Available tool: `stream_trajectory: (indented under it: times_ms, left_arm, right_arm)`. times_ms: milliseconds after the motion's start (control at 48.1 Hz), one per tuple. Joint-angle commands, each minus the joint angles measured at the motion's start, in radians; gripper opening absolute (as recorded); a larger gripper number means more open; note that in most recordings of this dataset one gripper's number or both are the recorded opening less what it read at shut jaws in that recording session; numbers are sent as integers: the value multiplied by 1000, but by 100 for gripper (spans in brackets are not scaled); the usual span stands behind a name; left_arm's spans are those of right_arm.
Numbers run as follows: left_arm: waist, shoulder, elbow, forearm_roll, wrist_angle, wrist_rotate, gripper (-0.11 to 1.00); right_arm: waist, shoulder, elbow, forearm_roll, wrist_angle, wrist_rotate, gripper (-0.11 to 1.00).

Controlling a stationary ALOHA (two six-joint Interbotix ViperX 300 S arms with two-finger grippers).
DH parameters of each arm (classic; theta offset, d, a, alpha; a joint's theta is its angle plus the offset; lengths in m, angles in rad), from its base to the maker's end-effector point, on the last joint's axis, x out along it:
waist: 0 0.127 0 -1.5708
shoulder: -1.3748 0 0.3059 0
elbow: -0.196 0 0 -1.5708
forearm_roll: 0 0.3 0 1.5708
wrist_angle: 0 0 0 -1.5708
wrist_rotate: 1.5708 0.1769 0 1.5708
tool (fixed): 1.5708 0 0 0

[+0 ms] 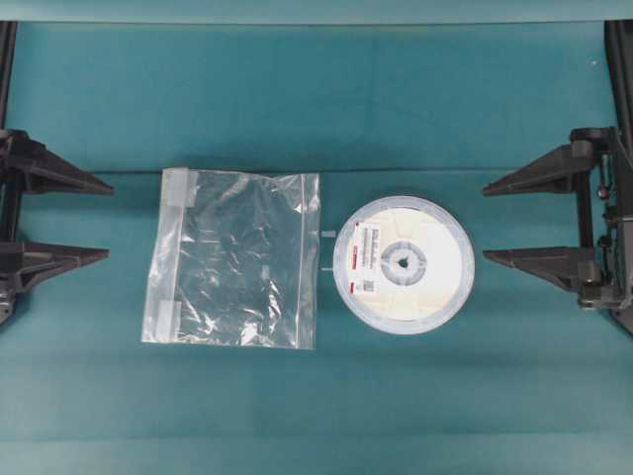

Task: Take out the reel from the clear zip bag.

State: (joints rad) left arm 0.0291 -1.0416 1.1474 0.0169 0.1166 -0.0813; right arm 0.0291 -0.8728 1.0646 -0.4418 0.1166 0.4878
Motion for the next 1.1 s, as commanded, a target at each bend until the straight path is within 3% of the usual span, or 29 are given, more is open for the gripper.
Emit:
stream_trajectory:
  times_ms: [0,561,1080]
  left_arm:
    - [-2,3,-28,3,-5,-8,92]
    - [-2,3,-26,3,5,-29,92]
    - [0,-11,-26,3,25,-29,92]
  right_arm:
    - [0,3,-5,5,-5,-5,89]
    - [0,3,6,14,-12,71,88]
    - [0,3,11,14,-12,72,88]
